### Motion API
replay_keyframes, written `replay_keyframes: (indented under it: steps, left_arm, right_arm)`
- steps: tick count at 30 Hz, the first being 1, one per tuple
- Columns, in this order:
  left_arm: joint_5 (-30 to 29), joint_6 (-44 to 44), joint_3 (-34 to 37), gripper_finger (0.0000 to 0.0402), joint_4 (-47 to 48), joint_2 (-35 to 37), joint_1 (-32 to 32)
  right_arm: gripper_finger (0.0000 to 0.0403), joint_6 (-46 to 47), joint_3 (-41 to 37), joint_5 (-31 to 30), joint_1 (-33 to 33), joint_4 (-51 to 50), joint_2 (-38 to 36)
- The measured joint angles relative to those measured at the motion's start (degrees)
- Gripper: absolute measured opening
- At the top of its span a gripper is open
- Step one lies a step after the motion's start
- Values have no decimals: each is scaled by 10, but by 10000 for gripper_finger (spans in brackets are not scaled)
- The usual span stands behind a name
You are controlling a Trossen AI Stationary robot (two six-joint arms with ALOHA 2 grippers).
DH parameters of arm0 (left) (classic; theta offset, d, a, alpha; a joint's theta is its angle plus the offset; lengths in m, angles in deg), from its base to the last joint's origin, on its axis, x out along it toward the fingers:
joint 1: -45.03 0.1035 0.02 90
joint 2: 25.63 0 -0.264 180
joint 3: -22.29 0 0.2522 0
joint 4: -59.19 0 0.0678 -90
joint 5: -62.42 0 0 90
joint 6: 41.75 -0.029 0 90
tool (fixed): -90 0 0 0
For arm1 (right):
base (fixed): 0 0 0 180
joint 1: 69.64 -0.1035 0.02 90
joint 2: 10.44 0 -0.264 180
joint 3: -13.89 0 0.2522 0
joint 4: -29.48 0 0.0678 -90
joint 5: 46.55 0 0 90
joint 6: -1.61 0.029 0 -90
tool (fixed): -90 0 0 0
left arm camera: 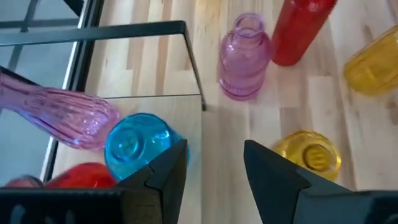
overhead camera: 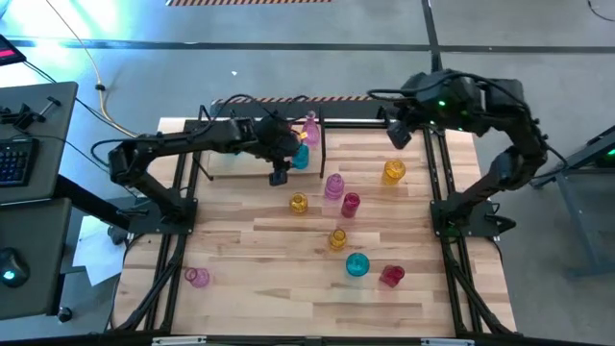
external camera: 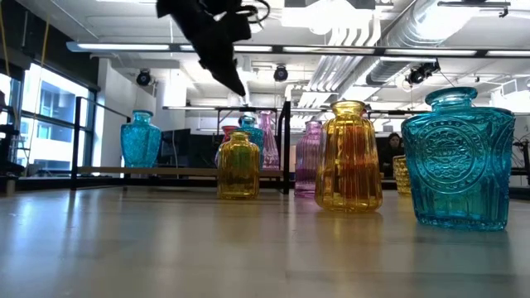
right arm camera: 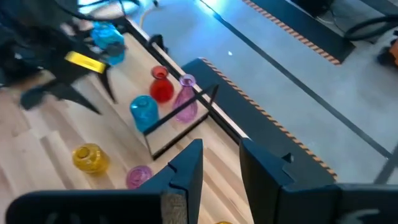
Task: Sort vases onto shelf
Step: Put the top blue vase on the shelf aligned with the other blue vase
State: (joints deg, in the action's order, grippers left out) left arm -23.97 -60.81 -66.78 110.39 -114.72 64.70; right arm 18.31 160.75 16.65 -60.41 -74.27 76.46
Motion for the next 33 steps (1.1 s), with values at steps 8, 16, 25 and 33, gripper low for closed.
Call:
replay_keyframes:
  steps: [8,16,25,33]
  left_arm:
    - [-69,-53,-95,152,82,-85,2]
    - [-75,-67,-134,152,91,-121,7]
    - [-103,-67,-137,152,108,-133,15]
    - [-92,-64,-137,152,109,-133,29]
  right_arm:
    - [87,0,0,-2,-47,0,-24]
    - [87,9,0,-9,-86,0,-32]
    - [87,13,0,-27,-109,0,-40]
    - [87,13,0,-27,-112,0,-42]
